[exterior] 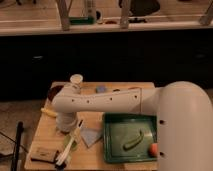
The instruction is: Place brush in plastic cup
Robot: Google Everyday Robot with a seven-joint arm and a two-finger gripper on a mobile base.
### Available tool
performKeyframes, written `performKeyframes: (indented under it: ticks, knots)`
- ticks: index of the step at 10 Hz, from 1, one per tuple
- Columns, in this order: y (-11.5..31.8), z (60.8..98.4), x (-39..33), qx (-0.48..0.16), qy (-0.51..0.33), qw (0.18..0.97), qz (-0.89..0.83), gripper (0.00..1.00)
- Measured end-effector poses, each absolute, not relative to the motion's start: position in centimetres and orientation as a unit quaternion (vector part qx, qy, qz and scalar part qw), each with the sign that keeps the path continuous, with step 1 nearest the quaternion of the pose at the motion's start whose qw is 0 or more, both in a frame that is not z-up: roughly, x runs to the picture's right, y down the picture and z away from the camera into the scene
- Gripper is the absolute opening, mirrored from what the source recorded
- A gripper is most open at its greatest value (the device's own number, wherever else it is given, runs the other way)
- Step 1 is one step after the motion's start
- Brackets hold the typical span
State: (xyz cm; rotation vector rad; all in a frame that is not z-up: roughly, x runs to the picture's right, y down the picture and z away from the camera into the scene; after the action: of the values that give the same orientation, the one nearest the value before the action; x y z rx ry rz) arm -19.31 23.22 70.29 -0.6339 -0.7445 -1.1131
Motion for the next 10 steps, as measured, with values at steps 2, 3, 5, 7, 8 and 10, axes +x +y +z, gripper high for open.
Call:
performKeyframes:
  ticks: [2,3,5,7,8,10]
  knots:
    - [22.67,70.50,-19.17,-0.289,-0.338,0.737,-0.508,0.80]
    - [22.52,70.56,-19.09,-0.290,-0.338,0.737,-0.509,0.80]
    - [22.25,70.62,-19.28,-0.290,-0.338,0.734,-0.512,0.80]
    - [22.12,70.67,-19.30,-0.292,-0.339,0.733,-0.513,0.80]
    - [22.10,70.68,-19.32,-0.292,-0.340,0.732,-0.513,0.80]
    - [22.16,70.66,-19.30,-0.294,-0.343,0.729,-0.514,0.80]
